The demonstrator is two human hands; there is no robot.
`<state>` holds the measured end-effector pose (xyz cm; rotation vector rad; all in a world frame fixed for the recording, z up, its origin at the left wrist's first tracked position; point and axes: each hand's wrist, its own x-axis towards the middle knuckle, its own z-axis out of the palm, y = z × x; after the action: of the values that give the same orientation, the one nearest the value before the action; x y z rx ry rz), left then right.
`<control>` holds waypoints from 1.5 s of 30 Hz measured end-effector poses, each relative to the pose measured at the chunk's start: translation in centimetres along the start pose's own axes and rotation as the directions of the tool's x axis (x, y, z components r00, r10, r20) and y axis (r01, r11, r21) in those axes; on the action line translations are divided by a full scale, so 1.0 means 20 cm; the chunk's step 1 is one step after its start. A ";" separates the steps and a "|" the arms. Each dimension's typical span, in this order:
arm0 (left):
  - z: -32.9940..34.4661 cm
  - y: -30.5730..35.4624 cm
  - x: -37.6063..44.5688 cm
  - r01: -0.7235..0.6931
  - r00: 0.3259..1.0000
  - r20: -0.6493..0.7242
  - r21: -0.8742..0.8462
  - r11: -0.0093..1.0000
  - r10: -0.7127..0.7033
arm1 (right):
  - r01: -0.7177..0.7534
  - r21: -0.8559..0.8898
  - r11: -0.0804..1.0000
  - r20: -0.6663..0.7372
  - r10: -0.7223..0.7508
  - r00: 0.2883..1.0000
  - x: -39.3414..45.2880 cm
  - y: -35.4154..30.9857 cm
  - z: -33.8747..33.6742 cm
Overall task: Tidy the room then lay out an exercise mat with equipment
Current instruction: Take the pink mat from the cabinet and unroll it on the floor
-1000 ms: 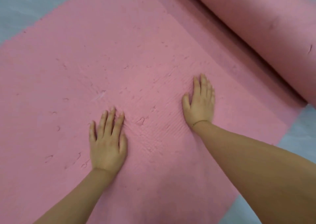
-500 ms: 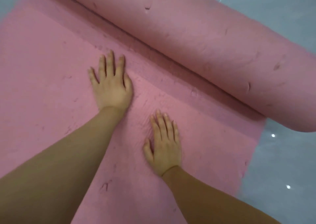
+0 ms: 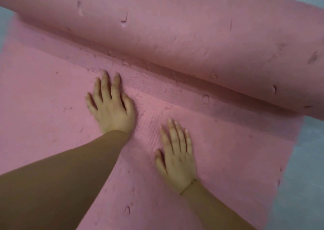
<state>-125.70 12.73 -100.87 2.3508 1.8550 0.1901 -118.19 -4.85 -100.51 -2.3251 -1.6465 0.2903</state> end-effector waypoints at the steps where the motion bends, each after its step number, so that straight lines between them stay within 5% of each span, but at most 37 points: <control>1: 0.00 0.00 0.00 -0.004 1.000 0.003 0.000 1.000 0.004 | -0.020 0.053 0.998 -0.049 0.023 0.999 0.07 -0.02 0.00; 4: 0.00 0.00 0.00 -0.009 1.000 0.012 0.014 1.000 0.008 | -0.073 0.171 0.983 -0.197 0.106 0.975 0.35 -0.04 -0.01; 12: -0.02 0.00 0.00 -0.001 1.000 0.023 -0.005 1.000 0.002 | -0.186 -0.023 0.982 -0.303 0.170 0.938 0.88 0.15 -0.12; 23: -0.02 0.01 0.02 0.013 0.999 0.038 0.001 1.000 -0.013 | -0.158 -0.177 0.972 0.026 0.165 0.986 1.12 0.37 -0.14; 45: -0.03 0.03 0.03 0.014 0.990 0.137 0.044 0.999 -0.020 | -0.222 -0.204 0.953 0.075 0.242 0.967 1.15 0.35 -0.16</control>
<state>-125.17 13.31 -100.13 2.3104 1.8317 -0.0135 -103.38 14.40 -99.87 -2.6993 -1.5040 0.3098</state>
